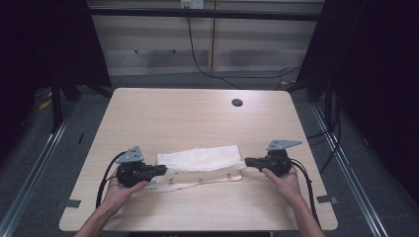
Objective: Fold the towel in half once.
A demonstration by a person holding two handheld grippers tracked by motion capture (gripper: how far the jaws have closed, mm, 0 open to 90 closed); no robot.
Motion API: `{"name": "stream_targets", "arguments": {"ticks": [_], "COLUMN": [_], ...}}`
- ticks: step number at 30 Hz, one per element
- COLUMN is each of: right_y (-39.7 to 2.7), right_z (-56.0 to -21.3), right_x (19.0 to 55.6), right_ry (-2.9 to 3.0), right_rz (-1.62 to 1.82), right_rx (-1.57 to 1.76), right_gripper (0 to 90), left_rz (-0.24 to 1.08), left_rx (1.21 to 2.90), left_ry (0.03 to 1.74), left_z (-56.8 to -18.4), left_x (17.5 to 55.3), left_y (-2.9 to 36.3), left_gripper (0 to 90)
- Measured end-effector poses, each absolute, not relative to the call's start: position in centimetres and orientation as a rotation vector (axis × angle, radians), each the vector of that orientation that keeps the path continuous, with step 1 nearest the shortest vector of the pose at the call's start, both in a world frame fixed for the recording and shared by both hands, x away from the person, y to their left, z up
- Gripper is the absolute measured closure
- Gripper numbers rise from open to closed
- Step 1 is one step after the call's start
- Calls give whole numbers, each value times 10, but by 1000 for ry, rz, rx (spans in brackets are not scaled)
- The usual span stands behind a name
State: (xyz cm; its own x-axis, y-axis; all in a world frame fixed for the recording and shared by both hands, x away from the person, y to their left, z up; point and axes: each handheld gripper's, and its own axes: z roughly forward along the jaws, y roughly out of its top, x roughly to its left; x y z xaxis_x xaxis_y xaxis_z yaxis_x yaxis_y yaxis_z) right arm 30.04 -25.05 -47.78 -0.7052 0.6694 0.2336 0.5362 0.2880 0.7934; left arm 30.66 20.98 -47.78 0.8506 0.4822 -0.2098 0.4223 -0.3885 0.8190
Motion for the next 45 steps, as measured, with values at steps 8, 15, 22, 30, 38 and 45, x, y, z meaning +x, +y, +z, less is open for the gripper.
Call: {"name": "stream_targets", "arguments": {"ticks": [8, 15, 22, 30, 38, 45], "right_y": [-251, -251, -249, -255, -242, -212], "right_z": [-486, -491, -490, -477, -481, -485], "right_x": [296, 288, 282, 271, 290, 319], "right_ry": [2420, 2445, 2462, 2444, 2439, 2466], "right_rz": [1369, 1342, 1341, 1366, 1388, 1360], "right_rx": [1151, 1149, 1141, 1113, 1124, 1094], "right_gripper": [886, 858, 822, 792, 743, 736], "left_rz": [50, 13, 9, 20, 30, 45], "left_rx": [2071, 2084, 2032, 2034, 2035, 2055], "left_ry": [678, 683, 692, 717, 728, 760], "left_z": [-492, -495, -487, -489, -489, -494], "left_x": [301, 295, 294, 299, 311, 327], "left_y": [210, 212, 215, 216, 206, 199], "left_gripper": [812, 747, 687, 661, 640, 648]}}
